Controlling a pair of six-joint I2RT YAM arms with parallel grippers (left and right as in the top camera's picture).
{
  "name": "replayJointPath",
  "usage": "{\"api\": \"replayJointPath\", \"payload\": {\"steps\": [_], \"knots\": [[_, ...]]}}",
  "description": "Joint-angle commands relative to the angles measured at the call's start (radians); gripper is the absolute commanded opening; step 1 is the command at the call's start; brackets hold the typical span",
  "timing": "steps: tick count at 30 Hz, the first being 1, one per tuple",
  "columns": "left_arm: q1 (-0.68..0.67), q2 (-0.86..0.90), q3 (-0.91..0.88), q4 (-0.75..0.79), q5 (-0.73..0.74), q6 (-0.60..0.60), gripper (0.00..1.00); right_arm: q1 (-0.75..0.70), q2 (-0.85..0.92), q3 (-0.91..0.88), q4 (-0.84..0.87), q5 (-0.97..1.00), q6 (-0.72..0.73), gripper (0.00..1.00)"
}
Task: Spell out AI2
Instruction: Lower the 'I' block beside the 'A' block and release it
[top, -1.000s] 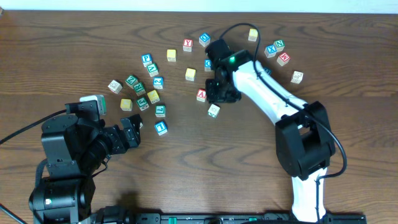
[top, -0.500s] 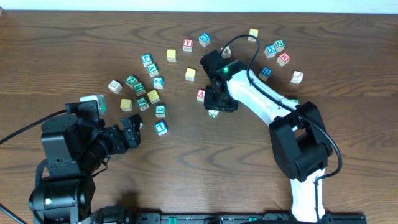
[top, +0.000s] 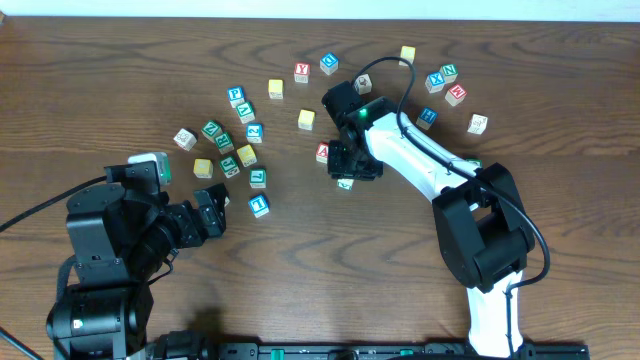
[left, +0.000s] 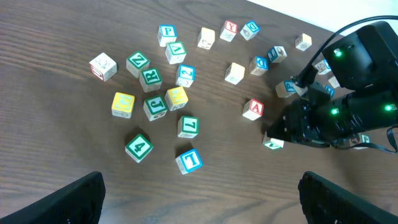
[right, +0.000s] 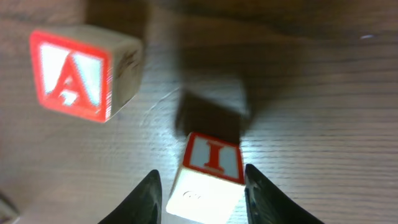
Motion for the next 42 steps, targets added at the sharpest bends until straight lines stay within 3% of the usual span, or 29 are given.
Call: {"api": "replayJointPath", "payload": {"steps": [1,4,9,17,24,29,36,38,42], "knots": [[-0.001,-0.001,0.014,-0.003,-0.01,0.021,0.98,0.0,0.01,-0.007,-0.003,-0.054,-0.064,0.46],[-0.001,-0.001,0.014,-0.003,-0.01,0.021,0.98,0.0,0.01,-0.008,-0.002,-0.05,-0.063,0.54],[-0.001,-0.001,0.014,-0.003,-0.01,0.021,0.98,-0.003,0.01,-0.025,0.006,-0.004,-0.047,0.53],[-0.001,-0.001,0.014,-0.003,-0.01,0.021,0.98,-0.008,0.01,-0.063,0.073,0.008,-0.037,0.32],[-0.001,-0.001,0.014,-0.003,-0.01,0.021,0.98,-0.028,0.006,-0.055,0.106,0.037,-0.086,0.22],[-0.001,-0.001,0.014,-0.003,-0.01,0.021,0.98,-0.042,-0.004,-0.055,0.138,0.036,-0.293,0.24],[-0.001,-0.001,0.014,-0.003,-0.01,0.021,0.98,-0.047,-0.004,-0.055,0.092,-0.04,-0.878,0.33],[-0.001,-0.001,0.014,-0.003,-0.01,0.021,0.98,-0.049,-0.004,-0.055,0.09,-0.007,-0.926,0.41],[-0.001,-0.001,0.014,-0.003,-0.01,0.021,0.98,-0.059,-0.004,-0.055,0.094,0.029,-1.012,0.43]]}}
